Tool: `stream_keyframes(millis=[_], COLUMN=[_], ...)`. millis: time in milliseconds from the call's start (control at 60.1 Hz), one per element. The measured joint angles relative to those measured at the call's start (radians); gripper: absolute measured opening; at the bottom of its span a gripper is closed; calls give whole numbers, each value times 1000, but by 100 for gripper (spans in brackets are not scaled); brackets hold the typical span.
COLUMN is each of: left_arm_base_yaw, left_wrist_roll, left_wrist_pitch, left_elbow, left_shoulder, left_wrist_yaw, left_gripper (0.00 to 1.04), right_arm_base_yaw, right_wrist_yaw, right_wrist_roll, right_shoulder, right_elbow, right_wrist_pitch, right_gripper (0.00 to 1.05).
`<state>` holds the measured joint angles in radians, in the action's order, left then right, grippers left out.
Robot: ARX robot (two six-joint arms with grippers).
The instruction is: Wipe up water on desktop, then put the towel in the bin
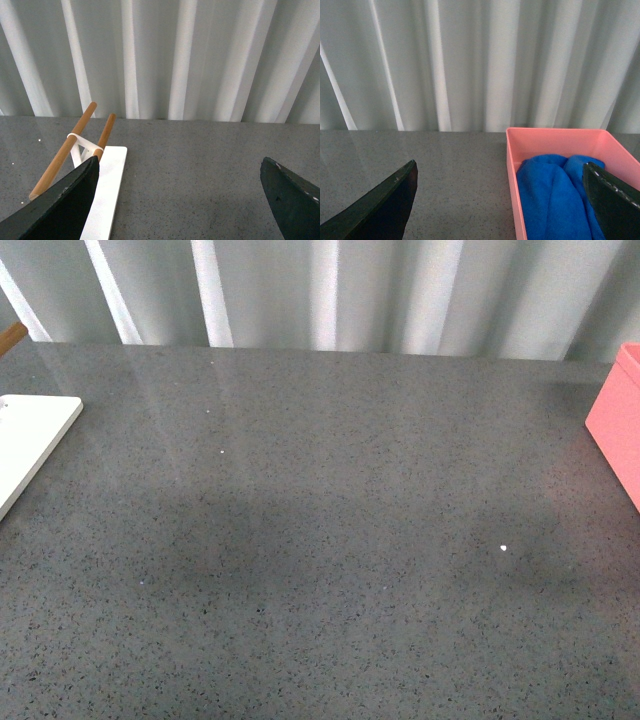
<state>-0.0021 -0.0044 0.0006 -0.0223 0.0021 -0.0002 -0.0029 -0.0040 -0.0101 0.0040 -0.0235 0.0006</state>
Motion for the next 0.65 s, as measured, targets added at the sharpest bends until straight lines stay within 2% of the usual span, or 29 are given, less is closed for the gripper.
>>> stream_keyframes(millis=[649], left_arm_base_yaw=[0], left_wrist_roll=[0], left_wrist_pitch=[0], left_elbow=[0], left_shoulder=[0], left_wrist_yaw=[0], left_gripper=[98], right_arm_base_yaw=[0], right_wrist_yaw=[0], right_wrist_roll=[0], right_shoulder=[0], right_elbow=[0], right_wrist_pitch=[0], right_gripper=[98])
